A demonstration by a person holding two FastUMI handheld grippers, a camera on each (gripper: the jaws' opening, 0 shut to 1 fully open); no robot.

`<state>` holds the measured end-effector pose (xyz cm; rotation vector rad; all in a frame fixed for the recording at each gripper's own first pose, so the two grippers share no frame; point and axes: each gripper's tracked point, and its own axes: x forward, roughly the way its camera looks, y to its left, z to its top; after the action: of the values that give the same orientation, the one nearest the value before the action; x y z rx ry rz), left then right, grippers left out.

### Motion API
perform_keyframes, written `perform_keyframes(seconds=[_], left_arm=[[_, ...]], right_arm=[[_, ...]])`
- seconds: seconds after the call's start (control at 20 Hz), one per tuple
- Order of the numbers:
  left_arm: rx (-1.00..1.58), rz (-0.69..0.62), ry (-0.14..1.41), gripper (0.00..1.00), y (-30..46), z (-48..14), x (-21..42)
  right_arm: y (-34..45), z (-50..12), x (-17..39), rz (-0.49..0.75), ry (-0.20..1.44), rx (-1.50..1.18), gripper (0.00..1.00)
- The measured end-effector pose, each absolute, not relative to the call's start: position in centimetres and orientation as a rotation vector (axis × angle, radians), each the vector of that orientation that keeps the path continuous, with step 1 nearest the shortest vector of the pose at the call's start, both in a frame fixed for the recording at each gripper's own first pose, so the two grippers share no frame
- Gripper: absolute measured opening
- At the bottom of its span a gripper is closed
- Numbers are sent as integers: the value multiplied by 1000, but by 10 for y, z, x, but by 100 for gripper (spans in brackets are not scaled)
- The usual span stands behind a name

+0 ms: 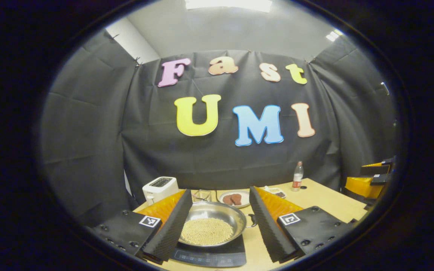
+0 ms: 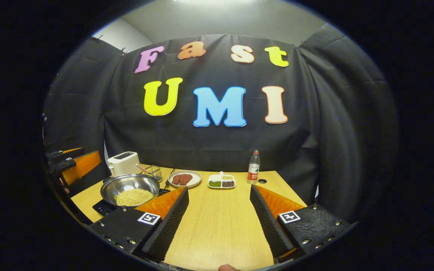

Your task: First push the handle of the pot to place it horizontally, then grasp the pot with both hands and set it on the induction cooktop.

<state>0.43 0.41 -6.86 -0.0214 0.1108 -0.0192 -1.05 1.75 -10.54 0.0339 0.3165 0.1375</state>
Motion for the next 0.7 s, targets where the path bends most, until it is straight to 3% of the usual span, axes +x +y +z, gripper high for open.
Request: perform_keyframes(seconds=[0.35,0.7], left_arm=[[-39,-61,42,100,-22,-25,-45],[-30,-56,25,100,3,-14,-76]], right_arm=[[-13,-60,-52,116,236,67,99],[-13,-40,-80,71,176,50,99]])
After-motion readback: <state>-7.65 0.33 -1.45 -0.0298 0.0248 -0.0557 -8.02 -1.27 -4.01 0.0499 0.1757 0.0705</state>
